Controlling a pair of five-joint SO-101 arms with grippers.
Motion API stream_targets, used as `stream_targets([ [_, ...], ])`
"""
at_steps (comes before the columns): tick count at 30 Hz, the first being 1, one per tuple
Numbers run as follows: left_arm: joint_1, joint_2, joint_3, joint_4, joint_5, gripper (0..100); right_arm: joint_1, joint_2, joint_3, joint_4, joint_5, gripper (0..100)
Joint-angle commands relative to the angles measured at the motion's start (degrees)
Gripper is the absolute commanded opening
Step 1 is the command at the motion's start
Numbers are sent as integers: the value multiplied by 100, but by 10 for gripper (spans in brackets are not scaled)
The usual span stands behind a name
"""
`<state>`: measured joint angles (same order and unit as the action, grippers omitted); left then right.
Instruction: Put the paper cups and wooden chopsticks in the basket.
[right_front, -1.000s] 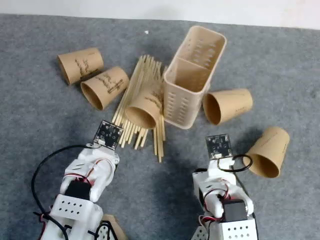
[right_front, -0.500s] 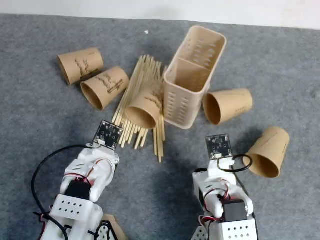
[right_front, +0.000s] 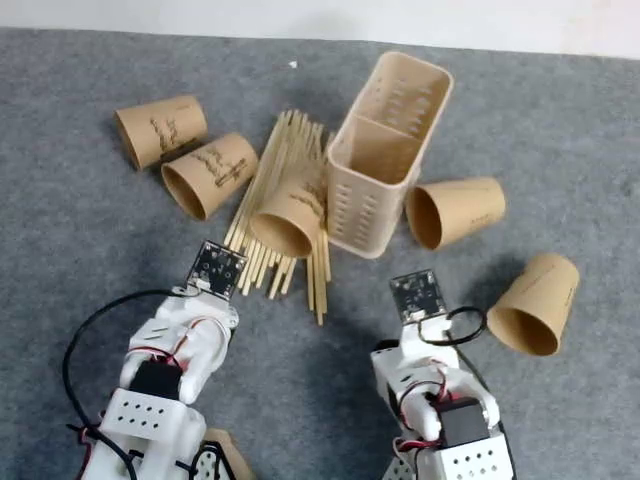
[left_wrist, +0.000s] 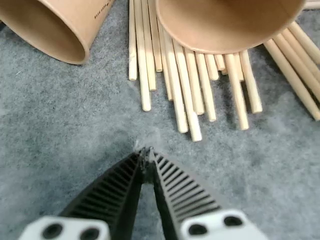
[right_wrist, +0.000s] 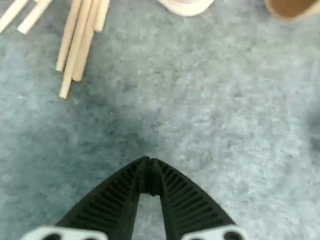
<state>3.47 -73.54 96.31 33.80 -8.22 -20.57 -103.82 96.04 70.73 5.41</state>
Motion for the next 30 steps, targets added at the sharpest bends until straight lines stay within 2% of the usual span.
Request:
stream_targets([
  [1,-312,-48,-31,-88,-703,24,-57,-75,734,40,62,5],
  [3,-716,-48,-163,-79,-1371,24,-48,-75,699,-40,62,5],
  [5,-1121,-48,-374,-79,-1670,24,57,-75,673,-312,70,5],
  [7,-1376,-22,-681,-62,-1495,24,303,-75,382,-796,404,5],
  [10,-1446,13,-1314,501,-923,24,1244,-75,-295,-1209,1749,5],
  [13,-1429,22,-2009,1442,-571,25,2185,22,-1279,-1508,1574,12],
  [15,-1429,22,-2246,1714,-360,36,2615,242,-1938,-1499,1837,49],
  [17,-1429,22,-2264,1767,-264,93,2844,673,-2519,-1499,2215,103],
  [20,-1429,22,-2193,1767,-255,180,3055,1596,-3266,-1499,3200,156],
  [25,-1464,13,-2009,1767,-264,168,3600,2782,-3662,-1578,5802,160],
  [30,-1446,13,-1956,1635,-264,168,3714,3002,-2607,-2659,6075,160],
])
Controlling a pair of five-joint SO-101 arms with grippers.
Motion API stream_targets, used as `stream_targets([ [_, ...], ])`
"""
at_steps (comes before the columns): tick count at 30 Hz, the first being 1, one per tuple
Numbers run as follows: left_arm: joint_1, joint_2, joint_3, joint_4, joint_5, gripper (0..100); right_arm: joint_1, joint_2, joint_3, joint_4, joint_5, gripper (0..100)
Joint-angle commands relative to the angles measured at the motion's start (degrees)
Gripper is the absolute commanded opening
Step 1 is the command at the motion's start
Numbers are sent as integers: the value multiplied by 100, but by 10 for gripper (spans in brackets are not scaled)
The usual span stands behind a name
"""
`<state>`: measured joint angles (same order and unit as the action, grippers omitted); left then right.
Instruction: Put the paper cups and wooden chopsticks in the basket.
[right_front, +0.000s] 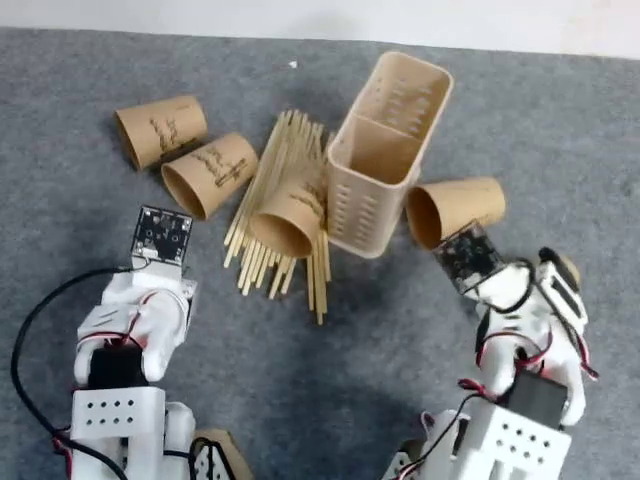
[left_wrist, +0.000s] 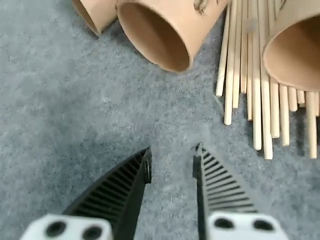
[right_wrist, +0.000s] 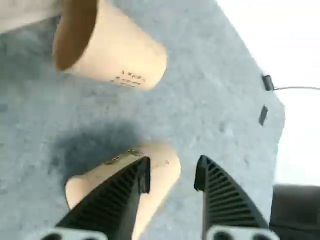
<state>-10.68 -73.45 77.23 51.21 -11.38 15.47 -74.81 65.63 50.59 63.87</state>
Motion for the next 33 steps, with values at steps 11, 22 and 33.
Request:
stream_targets([
  [11,-22,4,84,-105,53,166,356,101,2264,-2976,659,160],
  [22,-48,4,145,-105,53,164,840,101,2782,-4259,686,160],
  [33,-22,4,154,-264,53,164,1552,57,2492,-3767,1626,160],
])
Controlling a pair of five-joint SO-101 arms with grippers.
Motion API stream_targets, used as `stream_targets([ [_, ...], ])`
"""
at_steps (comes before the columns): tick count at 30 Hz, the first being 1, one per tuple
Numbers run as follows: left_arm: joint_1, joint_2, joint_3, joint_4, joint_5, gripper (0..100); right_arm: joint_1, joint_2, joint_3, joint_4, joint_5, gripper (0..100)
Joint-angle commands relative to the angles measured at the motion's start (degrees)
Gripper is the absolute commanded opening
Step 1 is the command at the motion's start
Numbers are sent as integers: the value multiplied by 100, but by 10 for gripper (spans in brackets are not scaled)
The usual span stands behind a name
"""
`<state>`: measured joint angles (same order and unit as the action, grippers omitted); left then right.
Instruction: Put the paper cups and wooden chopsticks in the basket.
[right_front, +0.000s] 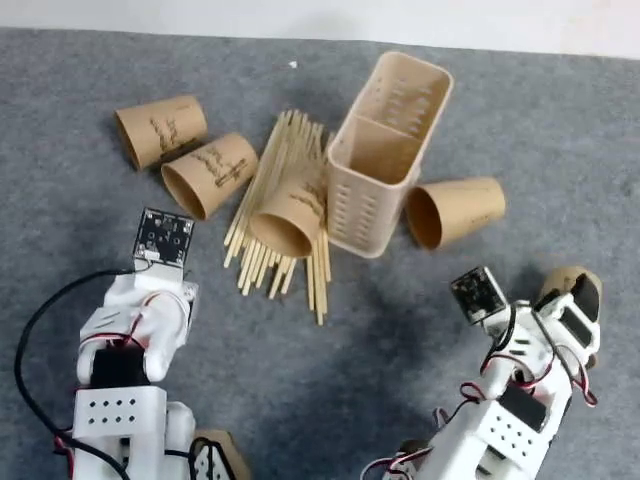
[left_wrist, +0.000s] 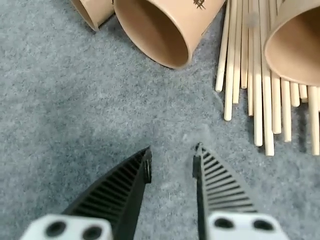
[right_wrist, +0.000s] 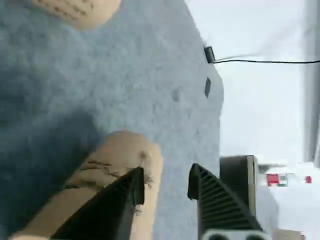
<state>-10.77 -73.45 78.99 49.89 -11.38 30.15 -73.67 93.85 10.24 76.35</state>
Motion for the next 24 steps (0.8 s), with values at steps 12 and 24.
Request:
stream_targets([
  [12,-40,4,75,-123,44,164,-321,-2862,-3143,6185,1301,160],
  [24,-22,4,207,-440,35,164,1165,-3143,-558,3530,2664,162],
])
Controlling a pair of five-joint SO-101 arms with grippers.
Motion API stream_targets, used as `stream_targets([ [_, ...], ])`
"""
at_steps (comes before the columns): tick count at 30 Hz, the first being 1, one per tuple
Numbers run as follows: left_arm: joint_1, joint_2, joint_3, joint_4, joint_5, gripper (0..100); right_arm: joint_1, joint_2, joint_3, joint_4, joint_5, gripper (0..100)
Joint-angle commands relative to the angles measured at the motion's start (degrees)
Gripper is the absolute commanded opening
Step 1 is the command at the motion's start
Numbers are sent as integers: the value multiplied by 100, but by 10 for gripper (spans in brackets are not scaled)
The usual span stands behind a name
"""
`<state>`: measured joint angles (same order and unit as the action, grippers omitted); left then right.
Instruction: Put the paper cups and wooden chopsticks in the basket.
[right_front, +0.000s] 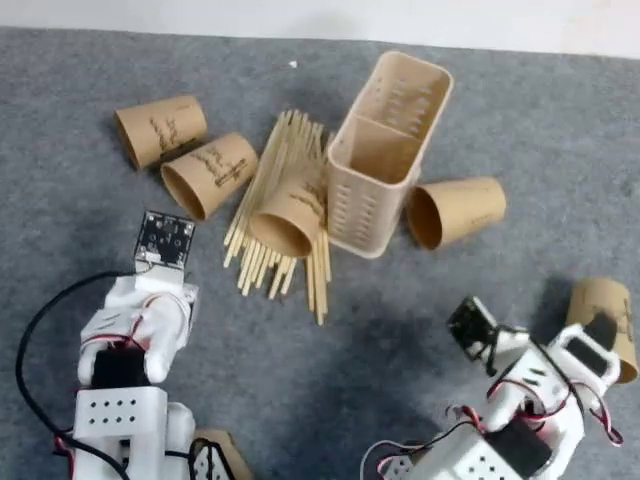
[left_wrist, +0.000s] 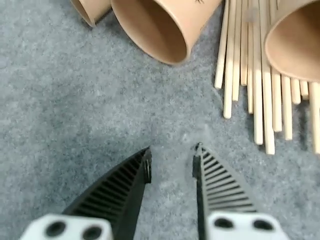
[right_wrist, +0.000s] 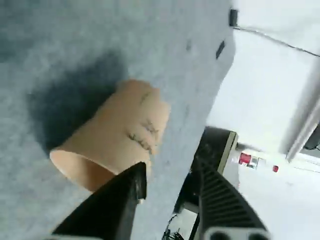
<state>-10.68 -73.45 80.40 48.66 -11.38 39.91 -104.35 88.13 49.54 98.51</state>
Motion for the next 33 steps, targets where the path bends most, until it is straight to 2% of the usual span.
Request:
stream_targets([
  [1,-31,4,101,-369,35,164,251,-75,13,-418,580,163],
  [9,-31,4,154,-413,-114,164,655,-75,57,-426,1231,163],
  [15,-31,4,154,-413,-114,164,1086,-75,57,-426,2233,162],
  [22,-48,4,154,-404,-114,164,1051,-75,673,-593,2804,162],
  [25,-57,4,154,-404,-114,164,919,-75,1121,-1402,2769,162],
  [27,-57,4,154,-404,-114,164,813,-57,1464,-2062,2453,162],
  [31,-57,4,154,-404,-114,164,347,-66,1666,-2501,1451,161],
  [33,-57,4,154,-387,-114,164,259,-66,1666,-2475,1389,161],
])
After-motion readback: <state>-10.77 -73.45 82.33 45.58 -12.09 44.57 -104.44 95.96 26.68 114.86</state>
